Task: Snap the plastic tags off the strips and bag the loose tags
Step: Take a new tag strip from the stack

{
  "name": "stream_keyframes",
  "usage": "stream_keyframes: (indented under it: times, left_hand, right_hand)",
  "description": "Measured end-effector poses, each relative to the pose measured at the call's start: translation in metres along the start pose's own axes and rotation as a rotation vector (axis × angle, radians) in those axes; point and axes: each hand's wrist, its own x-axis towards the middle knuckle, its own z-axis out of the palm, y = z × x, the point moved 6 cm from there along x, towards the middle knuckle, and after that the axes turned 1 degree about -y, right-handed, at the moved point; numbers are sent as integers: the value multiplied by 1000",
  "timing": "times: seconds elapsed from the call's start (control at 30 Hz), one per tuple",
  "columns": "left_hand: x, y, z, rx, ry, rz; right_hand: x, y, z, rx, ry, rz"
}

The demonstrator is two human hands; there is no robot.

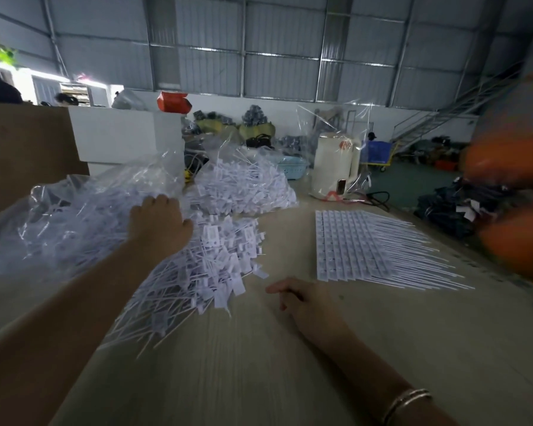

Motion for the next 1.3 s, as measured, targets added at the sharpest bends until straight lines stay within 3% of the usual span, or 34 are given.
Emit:
stream_keyframes:
  times: [0.07, 0.13, 0.33, 0.5, 0.67, 0.9, 1.03, 1.23, 1.3]
  left_hand:
    - [-19, 21, -21, -74, 225, 131]
    - [-44, 51, -35, -173, 313, 317]
    - [-106, 123, -10, -460, 8, 432]
    - [-137, 145, 27, -513, -204, 426]
    - [-150, 147, 38, -504, -129, 471]
    - [-151, 148, 36, -529, -79, 471]
    - [-150, 149, 37, -546, -100, 482]
    - [-150, 149, 38, -569, -132, 492]
    - [-150, 149, 38, -570, -137, 491]
  right_hand:
    - [0, -1, 1, -25, -16, -15]
    - [-1, -3, 0, -46, 8, -44]
    - [-7, 10, -25, 176, 301, 53]
    - [1, 19, -40, -14, 257, 73]
    - [31, 35, -73, -274, 268, 108]
    - [54, 87, -140, -729, 354, 436]
    - [51, 118, -156, -738, 310, 634]
    - [53, 125, -161, -798, 280, 545]
    - [52, 121, -165, -826, 347, 490]
